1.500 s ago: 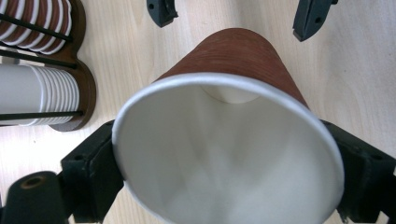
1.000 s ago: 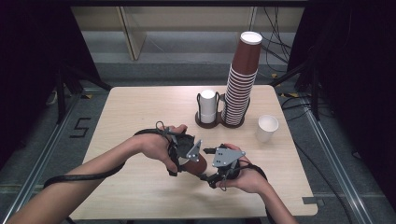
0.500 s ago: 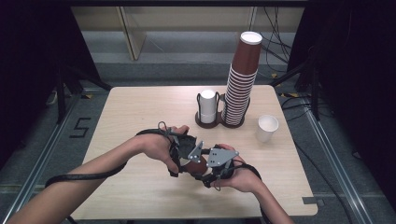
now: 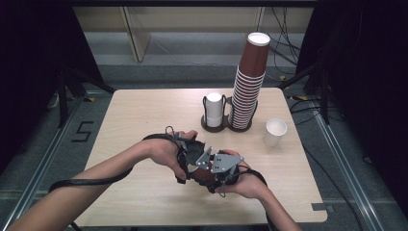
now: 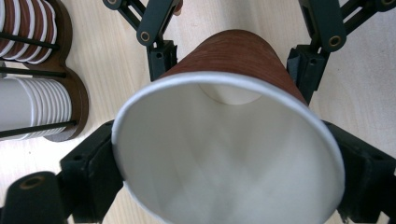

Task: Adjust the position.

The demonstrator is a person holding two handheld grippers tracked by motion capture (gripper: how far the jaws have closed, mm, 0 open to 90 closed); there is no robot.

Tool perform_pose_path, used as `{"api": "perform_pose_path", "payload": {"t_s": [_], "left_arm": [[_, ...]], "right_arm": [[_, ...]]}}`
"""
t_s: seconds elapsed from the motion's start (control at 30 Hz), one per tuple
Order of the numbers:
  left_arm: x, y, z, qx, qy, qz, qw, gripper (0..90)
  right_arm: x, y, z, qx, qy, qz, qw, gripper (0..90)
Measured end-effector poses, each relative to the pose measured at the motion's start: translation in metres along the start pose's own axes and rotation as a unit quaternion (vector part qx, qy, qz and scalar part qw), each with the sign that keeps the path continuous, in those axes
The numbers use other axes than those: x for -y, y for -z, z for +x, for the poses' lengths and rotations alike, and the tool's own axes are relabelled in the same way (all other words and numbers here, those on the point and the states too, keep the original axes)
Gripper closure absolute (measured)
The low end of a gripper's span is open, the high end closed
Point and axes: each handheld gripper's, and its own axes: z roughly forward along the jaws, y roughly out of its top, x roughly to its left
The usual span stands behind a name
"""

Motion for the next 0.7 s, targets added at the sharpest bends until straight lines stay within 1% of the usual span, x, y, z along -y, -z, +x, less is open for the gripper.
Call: {"api": "perform_pose_path", "payload": {"t_s": [0.07, 0.1, 0.13, 0.17, 0.2, 0.23, 0.27, 0.3, 0.33, 0.37, 0.4, 0.43, 0.47, 0.5, 0.53, 0.57, 0.6, 0.7], "left_arm": [[0.000, 0.000, 0.000, -0.001, -0.002, -0.007, 1.0000, 9.7], [0.001, 0.000, 0.000, -0.002, 0.003, -0.013, 0.9999, 8.4], [0.001, -0.001, 0.000, -0.007, 0.010, -0.017, 0.9998, 6.8], [0.001, -0.001, -0.001, -0.009, 0.015, -0.021, 0.9996, 3.8], [0.002, 0.000, -0.001, -0.008, 0.013, -0.030, 0.9994, 1.4], [0.003, 0.001, -0.001, -0.009, 0.012, -0.034, 0.9993, 0.4], [0.004, 0.002, -0.001, -0.015, 0.018, -0.037, 0.9990, 0.0], [0.005, 0.003, -0.002, -0.019, 0.021, -0.040, 0.9988, 0.0], [0.006, 0.005, -0.001, -0.023, 0.024, -0.047, 0.9984, 0.0], [0.006, 0.005, -0.001, -0.023, 0.024, -0.047, 0.9984, 0.0], [0.009, 0.008, -0.002, -0.030, 0.044, -0.071, 0.9961, 0.0], [0.010, 0.010, -0.002, -0.032, 0.044, -0.074, 0.9958, 0.0], [0.013, 0.015, 0.000, -0.036, 0.038, -0.073, 0.9960, 0.0], [0.016, 0.018, 0.000, -0.045, 0.042, -0.080, 0.9949, 0.0], [0.019, 0.020, 0.000, -0.047, 0.049, -0.088, 0.9938, 0.0], [0.023, 0.023, 0.000, -0.050, 0.057, -0.096, 0.9925, 0.0], [0.027, 0.024, 0.000, -0.052, 0.067, -0.106, 0.9907, 0.0], [0.040, 0.024, -0.001, -0.056, 0.100, -0.138, 0.9837, 0.0]], "right_arm": [[0.001, 0.001, 0.000, 0.002, 0.002, -0.002, 1.0000, 22.1], [0.001, 0.001, 0.001, 0.001, 0.004, -0.003, 1.0000, 21.8], [0.001, 0.002, 0.001, 0.004, 0.002, -0.005, 1.0000, 21.6], [0.002, 0.002, 0.000, 0.005, 0.006, -0.006, 0.9999, 21.6], [0.002, 0.003, 0.000, 0.008, 0.005, -0.007, 0.9999, 21.6], [0.003, 0.004, 0.000, 0.010, 0.003, -0.009, 0.9999, 21.6], [0.003, 0.005, -0.001, 0.013, 0.008, -0.013, 0.9998, 21.6], [0.004, 0.006, -0.002, 0.017, 0.000, -0.012, 0.9998, 21.6], [0.005, 0.007, -0.003, 0.018, -0.001, -0.012, 0.9998, 21.6], [0.005, 0.007, -0.003, 0.018, -0.001, -0.012, 0.9998, 21.6], [0.009, 0.010, -0.005, 0.024, -0.005, -0.010, 0.9997, 21.6], [0.010, 0.011, -0.005, 0.023, -0.005, -0.007, 0.9997, 21.7], [0.012, 0.012, -0.005, 0.025, -0.013, -0.004, 0.9996, 21.7], [0.014, 0.014, -0.006, 0.031, -0.019, -0.007, 0.9993, 21.7], [0.016, 0.016, -0.008, 0.038, -0.015, -0.012, 0.9991, 21.7], [0.018, 0.019, -0.009, 0.045, -0.024, -0.016, 0.9986, 21.7], [0.020, 0.021, -0.010, 0.049, -0.027, -0.021, 0.9982, 21.7], [0.027, 0.031, -0.015, 0.070, -0.045, -0.038, 0.9958, 21.7]]}}
